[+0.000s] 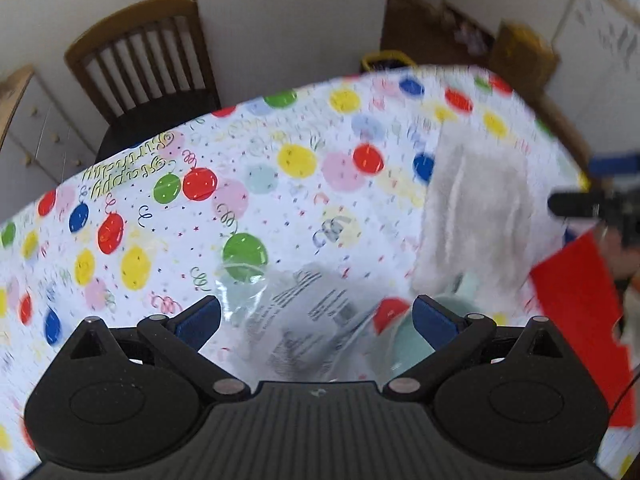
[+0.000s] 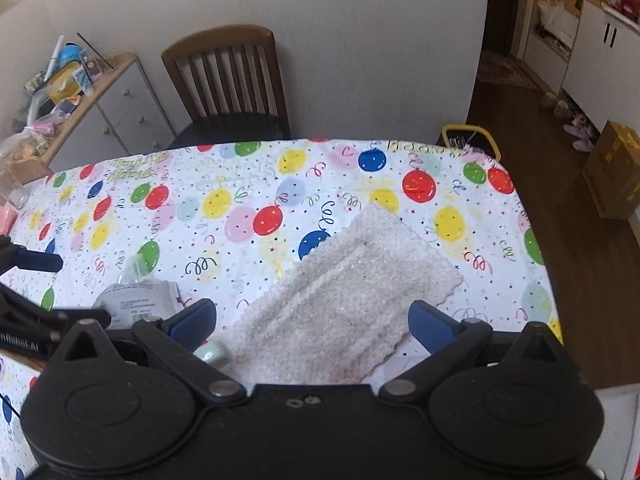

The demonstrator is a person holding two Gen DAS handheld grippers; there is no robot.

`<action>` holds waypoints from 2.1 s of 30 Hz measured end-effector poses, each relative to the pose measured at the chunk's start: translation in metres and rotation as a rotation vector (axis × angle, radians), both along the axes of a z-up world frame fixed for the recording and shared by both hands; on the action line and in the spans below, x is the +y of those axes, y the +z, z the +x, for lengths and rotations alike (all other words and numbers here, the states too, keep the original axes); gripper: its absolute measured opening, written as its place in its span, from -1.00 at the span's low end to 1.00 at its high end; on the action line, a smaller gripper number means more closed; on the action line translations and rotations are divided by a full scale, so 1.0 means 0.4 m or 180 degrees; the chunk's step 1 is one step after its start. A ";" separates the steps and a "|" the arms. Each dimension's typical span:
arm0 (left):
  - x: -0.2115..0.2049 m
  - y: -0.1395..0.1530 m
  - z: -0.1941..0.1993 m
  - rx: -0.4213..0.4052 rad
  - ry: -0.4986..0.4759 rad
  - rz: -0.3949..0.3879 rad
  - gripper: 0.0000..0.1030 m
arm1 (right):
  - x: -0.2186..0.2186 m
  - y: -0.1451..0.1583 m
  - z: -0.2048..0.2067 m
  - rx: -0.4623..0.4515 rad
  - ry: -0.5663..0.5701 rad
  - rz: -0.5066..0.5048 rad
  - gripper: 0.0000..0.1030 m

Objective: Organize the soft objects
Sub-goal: 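Grasp the white fluffy towel with the right tool while the left tool grasps the plastic bag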

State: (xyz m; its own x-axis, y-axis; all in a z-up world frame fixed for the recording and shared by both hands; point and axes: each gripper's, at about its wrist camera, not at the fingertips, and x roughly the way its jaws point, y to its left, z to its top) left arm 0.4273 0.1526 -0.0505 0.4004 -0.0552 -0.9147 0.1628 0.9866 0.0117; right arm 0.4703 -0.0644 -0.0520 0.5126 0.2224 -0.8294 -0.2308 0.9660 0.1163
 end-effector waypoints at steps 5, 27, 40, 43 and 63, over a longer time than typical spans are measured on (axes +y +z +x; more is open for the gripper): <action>-0.005 -0.030 0.050 0.0172 -0.0205 0.0369 0.98 | 0.010 -0.036 0.058 0.0160 -0.0163 -0.0026 0.98; -0.012 -0.165 0.106 0.0500 -0.0220 0.0452 0.90 | 0.062 -0.205 0.185 0.0553 -0.0854 -0.0175 0.90; 0.023 -0.189 0.104 0.0504 0.0030 0.0109 0.47 | 0.099 -0.265 0.206 0.0730 -0.0776 -0.0169 0.51; 0.024 -0.181 0.094 0.0424 0.0055 0.0113 0.30 | 0.114 -0.270 0.197 0.0650 -0.0714 -0.0312 0.43; 0.040 -0.141 0.035 0.0085 0.0266 0.0001 -0.44 | 0.111 -0.204 0.111 0.0171 -0.0413 -0.0217 -0.85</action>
State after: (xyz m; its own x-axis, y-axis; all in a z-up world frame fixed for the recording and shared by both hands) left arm 0.4413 0.1686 -0.1070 0.3791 -0.0223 -0.9251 0.0802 0.9967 0.0088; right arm 0.5146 -0.0200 -0.1335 0.4878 0.0996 -0.8673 -0.0989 0.9934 0.0584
